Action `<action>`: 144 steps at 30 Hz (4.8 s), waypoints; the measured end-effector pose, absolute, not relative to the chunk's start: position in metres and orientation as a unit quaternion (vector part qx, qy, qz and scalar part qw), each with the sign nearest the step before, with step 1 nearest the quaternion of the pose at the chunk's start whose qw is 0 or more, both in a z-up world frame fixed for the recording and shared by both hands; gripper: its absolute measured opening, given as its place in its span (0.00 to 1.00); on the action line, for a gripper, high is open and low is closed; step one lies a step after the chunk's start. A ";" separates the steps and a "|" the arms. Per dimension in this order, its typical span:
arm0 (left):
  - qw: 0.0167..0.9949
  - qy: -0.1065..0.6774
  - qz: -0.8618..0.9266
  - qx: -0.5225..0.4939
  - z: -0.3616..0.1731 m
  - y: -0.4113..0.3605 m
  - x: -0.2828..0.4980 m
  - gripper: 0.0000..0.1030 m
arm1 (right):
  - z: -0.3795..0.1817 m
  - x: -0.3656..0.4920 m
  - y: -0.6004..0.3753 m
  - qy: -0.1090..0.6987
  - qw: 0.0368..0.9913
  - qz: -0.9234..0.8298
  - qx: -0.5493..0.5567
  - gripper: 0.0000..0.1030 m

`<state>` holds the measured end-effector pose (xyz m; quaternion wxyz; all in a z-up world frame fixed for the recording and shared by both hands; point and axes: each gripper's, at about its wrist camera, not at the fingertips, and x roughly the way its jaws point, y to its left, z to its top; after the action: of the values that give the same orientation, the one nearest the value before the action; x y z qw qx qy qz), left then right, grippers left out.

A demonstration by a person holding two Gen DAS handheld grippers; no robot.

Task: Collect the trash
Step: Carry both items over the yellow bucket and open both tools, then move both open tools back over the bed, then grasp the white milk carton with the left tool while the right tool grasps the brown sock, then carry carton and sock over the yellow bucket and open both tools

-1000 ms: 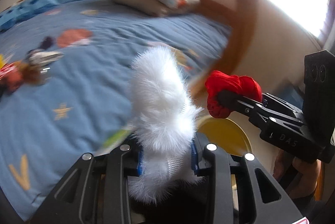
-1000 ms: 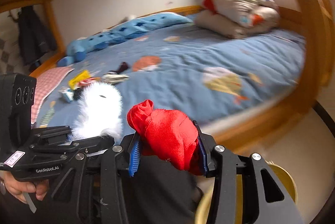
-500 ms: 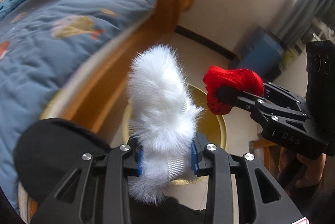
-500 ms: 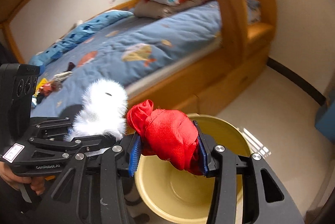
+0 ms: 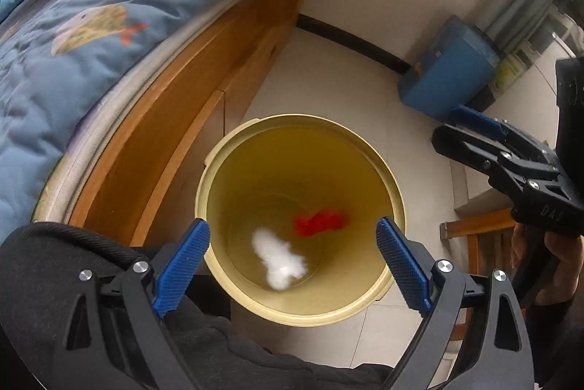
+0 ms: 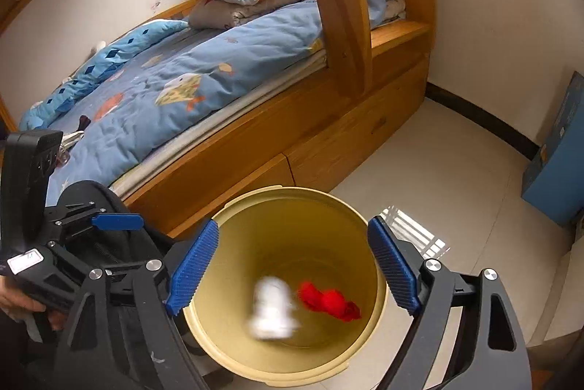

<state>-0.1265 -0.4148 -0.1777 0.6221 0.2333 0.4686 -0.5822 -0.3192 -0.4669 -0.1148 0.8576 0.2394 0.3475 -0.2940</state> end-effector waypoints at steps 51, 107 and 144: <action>0.926 0.331 -0.181 -0.020 -0.054 -0.051 0.086 0.96 | -0.029 0.006 -0.229 0.246 0.963 0.049 0.099 0.92; 0.897 0.411 -0.019 -0.160 -0.135 0.017 0.295 0.96 | -0.108 0.243 -0.152 0.387 0.899 0.190 0.075 0.24; 0.899 0.403 -0.127 -0.112 -0.109 0.011 0.159 0.40 | -0.074 0.124 -0.177 0.359 0.908 0.183 0.110 0.24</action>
<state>0.1592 0.0113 -0.1093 0.8995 -0.1115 0.4031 -0.1266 0.1240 -0.1769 -0.0745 0.9084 0.1105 0.3591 0.1834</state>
